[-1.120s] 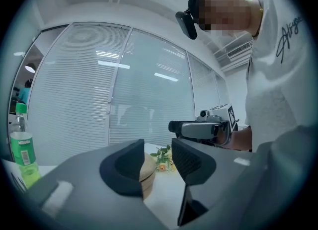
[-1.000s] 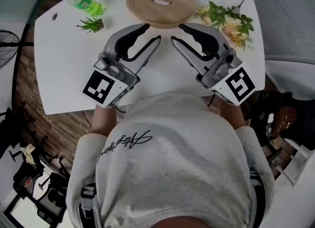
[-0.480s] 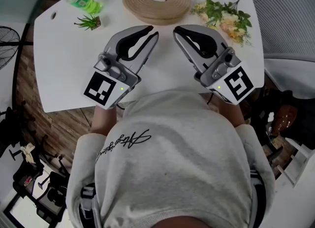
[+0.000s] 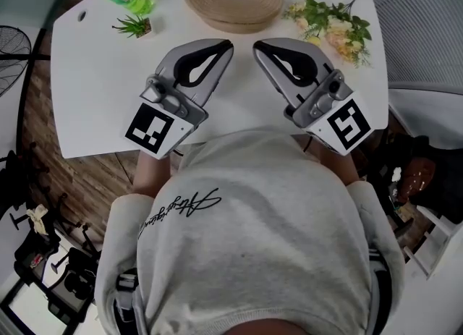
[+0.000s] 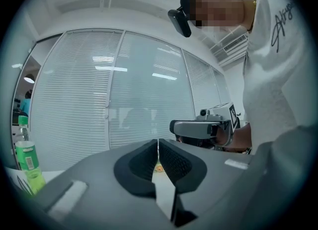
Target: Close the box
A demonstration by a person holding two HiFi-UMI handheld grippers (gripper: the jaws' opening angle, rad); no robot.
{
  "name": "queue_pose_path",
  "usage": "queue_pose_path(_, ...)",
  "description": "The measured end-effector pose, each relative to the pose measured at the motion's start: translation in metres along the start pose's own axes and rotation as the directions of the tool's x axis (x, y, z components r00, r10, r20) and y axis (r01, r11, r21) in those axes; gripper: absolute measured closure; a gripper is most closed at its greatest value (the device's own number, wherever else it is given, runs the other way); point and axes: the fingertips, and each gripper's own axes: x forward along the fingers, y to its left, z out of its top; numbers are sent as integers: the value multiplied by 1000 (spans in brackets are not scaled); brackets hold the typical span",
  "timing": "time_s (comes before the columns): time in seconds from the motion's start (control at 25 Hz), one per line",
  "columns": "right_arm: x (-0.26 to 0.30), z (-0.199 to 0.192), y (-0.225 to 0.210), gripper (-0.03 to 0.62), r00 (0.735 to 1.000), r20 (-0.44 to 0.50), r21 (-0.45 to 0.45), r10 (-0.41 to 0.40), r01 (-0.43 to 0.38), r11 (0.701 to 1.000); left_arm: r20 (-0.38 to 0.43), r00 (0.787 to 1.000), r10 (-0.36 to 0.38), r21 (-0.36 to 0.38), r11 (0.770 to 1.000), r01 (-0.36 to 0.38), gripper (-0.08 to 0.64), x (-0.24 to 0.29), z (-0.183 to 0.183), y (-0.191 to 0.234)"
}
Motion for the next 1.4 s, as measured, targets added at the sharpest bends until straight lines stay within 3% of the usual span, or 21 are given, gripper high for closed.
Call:
queue_pose_path(1.16, 6, -10, 5, 592, 999, -28, 1, 43, -43, 999, -8, 998, 61, 1, 998, -61, 558, -4, -5, -1)
queue_pose_path(1.4, 5, -10, 6, 593, 998, -24, 5, 53, -53, 999, 4, 999, 44, -2, 999, -44, 557, -3, -3, -4)
